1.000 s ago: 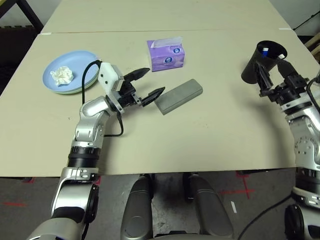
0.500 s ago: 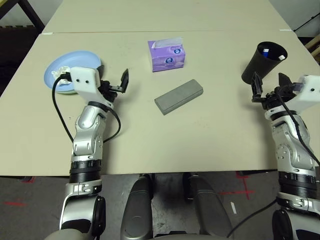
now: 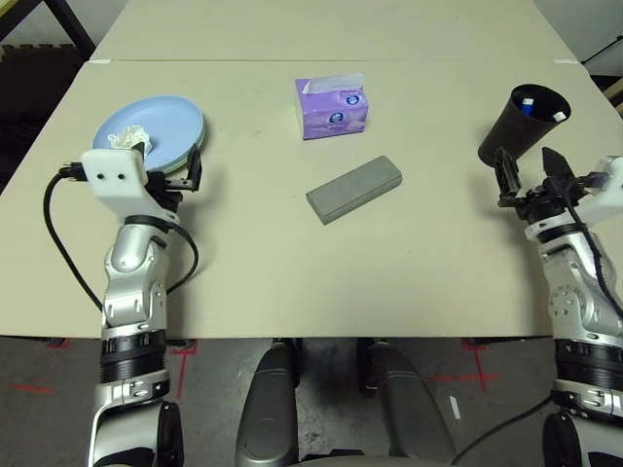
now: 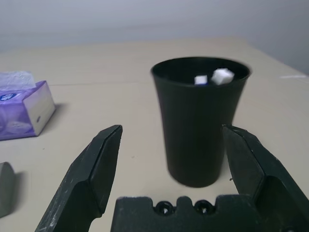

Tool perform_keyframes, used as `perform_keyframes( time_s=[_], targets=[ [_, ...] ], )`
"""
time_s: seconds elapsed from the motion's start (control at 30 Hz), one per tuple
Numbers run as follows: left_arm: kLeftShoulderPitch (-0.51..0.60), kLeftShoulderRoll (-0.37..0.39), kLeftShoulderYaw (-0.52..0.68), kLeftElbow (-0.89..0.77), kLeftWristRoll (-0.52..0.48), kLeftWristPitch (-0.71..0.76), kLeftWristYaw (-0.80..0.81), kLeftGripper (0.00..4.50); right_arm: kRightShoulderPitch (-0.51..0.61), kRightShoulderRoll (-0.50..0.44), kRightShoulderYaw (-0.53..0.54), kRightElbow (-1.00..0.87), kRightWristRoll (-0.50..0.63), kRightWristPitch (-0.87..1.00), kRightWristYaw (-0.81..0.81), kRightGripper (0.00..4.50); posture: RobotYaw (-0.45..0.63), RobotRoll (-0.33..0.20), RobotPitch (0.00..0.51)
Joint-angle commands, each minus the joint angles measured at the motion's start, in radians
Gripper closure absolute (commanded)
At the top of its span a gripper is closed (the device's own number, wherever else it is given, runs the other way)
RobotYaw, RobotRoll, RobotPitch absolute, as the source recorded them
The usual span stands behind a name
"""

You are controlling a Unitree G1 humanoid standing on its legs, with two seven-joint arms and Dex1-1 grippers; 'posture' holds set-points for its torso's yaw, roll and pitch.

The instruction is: Organize and tidy the items on the table.

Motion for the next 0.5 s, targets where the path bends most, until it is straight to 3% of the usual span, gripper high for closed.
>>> perform_keyframes(
  time_s=[0.03, 0.5],
  targets=[
    [0.017, 0.010, 0.016, 0.036, -0.006, -0.027, -0.005, 0.00, 0.041, -0.005, -0.042, -0.004, 0.014, -0.010, -0.012, 0.02, 0.14, 0.000, 0.223],
    [0.042, 0.022, 0.054, 0.061, -0.082, -0.065, -0.060, 0.00, 0.027, 0.027, -0.036, 0.009, 0.006, -0.042, -0.051, 0.02, 0.13, 0.000, 0.211]
  ],
)
